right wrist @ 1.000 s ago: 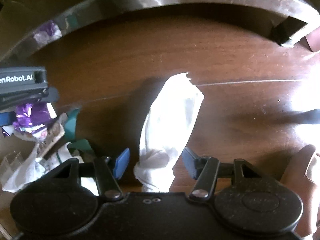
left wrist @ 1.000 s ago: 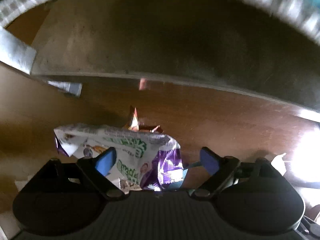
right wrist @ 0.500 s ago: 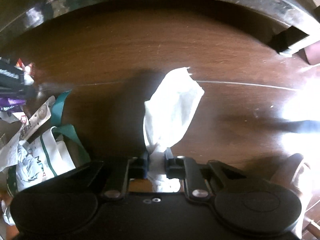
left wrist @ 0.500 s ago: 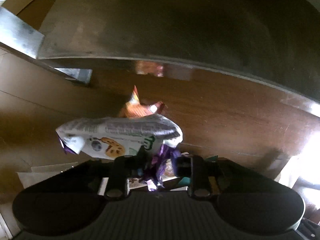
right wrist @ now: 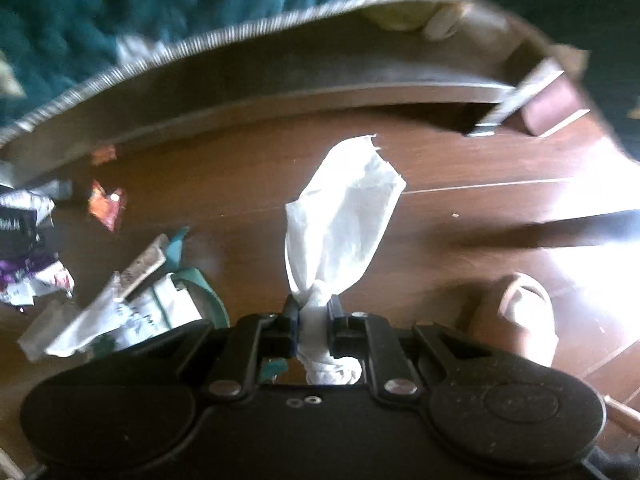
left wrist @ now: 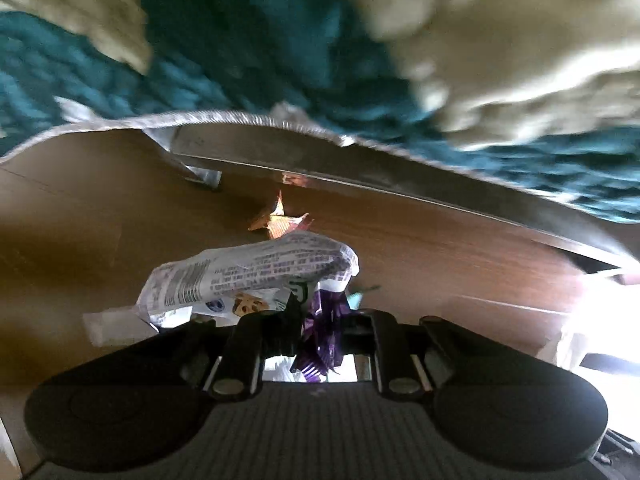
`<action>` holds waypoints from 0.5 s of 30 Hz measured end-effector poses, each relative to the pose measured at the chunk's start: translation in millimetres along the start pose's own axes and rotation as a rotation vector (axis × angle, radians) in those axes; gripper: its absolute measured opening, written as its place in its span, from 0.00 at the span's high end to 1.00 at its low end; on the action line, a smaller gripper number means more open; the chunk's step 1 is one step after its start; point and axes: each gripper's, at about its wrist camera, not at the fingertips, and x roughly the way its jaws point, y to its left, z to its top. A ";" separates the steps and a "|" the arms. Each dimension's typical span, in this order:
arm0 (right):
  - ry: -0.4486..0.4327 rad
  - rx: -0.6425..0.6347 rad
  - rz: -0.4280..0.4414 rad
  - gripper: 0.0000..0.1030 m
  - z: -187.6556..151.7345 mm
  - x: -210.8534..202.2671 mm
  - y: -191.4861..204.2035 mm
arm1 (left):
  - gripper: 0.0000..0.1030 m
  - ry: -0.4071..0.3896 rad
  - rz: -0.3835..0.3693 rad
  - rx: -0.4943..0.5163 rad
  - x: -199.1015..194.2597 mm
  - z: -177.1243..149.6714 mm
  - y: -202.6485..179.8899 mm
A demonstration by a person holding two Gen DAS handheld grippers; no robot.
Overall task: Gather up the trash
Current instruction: 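Lift and carry the snack wrapper and white tissue over the teal bin with both tools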
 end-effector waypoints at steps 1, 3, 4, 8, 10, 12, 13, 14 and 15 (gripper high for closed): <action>-0.008 0.012 0.008 0.88 -4.7 -12.6 -2.6 | 0.86 -0.010 -0.013 0.001 -13.4 -3.7 0.9; -0.026 0.018 0.021 0.88 -11.3 -34.4 -4.6 | 0.86 -0.030 -0.032 0.011 -37.8 -12.3 -0.2; -0.042 0.016 0.031 0.88 -15.5 -48.3 -4.2 | 0.86 -0.045 -0.039 0.016 -51.1 -15.6 -1.3; -0.118 -0.007 0.064 0.88 -31.0 -100.4 -4.1 | 0.86 -0.102 -0.079 0.017 -102.1 -26.3 -3.7; -0.160 -0.014 0.083 0.88 -40.6 -131.8 -7.2 | 0.86 -0.131 -0.099 0.017 -126.2 -33.0 -3.7; -0.194 -0.015 0.098 0.89 -49.7 -157.6 -9.3 | 0.86 -0.167 -0.117 0.024 -151.0 -42.0 -4.4; -0.214 -0.015 0.108 0.89 -54.7 -171.1 -10.0 | 0.86 -0.186 -0.128 0.030 -166.3 -47.6 -4.4; -0.235 -0.016 0.118 0.89 -60.3 -185.0 -11.3 | 0.86 -0.203 -0.138 0.033 -183.0 -52.8 -5.8; -0.257 -0.019 0.127 0.89 -65.8 -197.6 -12.4 | 0.86 -0.218 -0.150 0.037 -195.1 -57.5 -7.0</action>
